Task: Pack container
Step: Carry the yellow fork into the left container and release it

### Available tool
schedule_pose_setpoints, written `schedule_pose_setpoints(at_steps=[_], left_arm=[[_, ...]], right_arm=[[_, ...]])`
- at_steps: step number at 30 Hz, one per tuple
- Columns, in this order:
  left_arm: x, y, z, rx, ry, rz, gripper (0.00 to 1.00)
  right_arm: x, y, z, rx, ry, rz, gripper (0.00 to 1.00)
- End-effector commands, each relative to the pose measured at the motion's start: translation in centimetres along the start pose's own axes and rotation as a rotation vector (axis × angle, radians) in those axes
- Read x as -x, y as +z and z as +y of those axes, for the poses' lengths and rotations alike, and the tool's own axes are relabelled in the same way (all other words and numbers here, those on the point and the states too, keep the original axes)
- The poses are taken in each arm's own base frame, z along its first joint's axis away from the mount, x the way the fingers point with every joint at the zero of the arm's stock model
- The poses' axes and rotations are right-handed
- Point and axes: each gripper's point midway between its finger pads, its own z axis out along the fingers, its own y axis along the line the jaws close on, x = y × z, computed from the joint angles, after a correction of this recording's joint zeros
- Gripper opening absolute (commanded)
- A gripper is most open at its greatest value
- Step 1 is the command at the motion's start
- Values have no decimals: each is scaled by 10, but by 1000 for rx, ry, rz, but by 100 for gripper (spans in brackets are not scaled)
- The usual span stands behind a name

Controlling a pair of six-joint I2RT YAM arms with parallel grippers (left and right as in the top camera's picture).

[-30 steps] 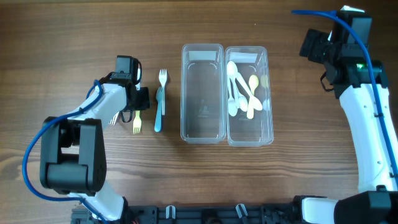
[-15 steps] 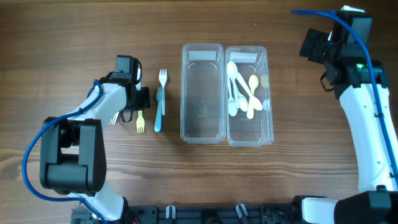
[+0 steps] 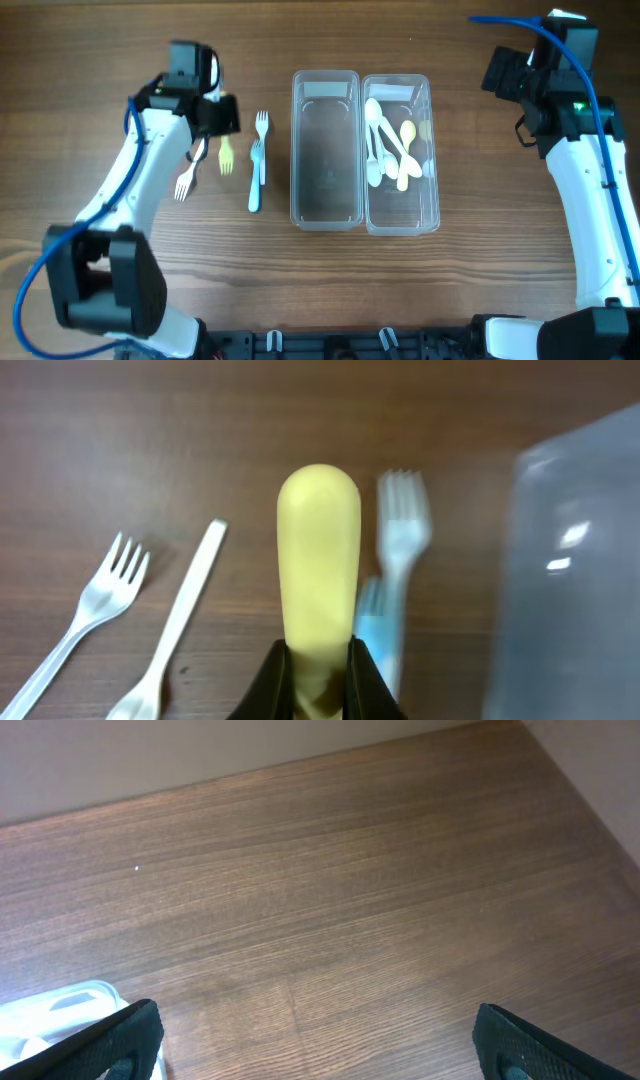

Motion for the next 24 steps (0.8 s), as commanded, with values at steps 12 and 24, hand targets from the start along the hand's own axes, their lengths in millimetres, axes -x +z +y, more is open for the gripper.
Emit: schedule_pose_setpoints(at_steps=[12,24], left_arm=[[-12,-39,-153,-327,58,-36,4],[-30,-18,-183,-289,96,-26,4]], right_arm=[[2,1,-1,-4,-16,-4,100],[2,1,-1,-4,-16,-4,100]])
